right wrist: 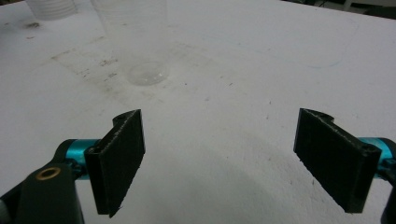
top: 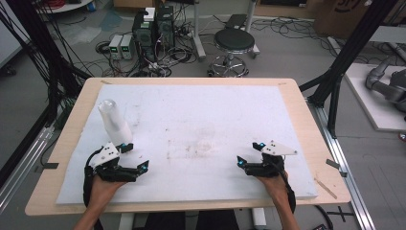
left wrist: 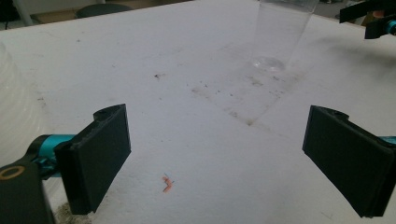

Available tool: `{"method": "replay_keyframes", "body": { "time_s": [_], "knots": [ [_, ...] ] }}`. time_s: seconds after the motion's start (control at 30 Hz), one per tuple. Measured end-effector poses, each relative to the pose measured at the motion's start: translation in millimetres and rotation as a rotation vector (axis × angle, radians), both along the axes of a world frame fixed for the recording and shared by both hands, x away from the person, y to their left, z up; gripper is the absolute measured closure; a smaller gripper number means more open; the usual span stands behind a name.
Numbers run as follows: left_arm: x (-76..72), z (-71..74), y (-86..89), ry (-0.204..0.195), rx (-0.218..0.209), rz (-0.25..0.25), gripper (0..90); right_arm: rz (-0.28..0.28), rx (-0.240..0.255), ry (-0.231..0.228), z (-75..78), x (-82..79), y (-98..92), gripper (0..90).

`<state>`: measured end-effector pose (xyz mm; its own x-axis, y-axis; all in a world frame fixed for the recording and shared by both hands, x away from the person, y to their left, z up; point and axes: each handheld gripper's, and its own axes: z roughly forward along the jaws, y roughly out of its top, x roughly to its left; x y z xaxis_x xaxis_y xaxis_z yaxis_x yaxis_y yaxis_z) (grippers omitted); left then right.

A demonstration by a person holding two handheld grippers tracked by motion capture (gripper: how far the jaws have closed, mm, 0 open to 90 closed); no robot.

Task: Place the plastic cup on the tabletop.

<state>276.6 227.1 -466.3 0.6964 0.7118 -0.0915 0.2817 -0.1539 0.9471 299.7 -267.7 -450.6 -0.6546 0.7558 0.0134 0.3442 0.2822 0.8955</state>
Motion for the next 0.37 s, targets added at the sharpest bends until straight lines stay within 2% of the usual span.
{"method": "replay_keyframes", "body": {
  "time_s": [0.37],
  "knots": [
    [-0.7,0.0,-0.4,-0.005,0.002,0.003,7.7,0.003,0.009,0.007,-1.5,0.0,-0.2,16.1]
  ]
}}
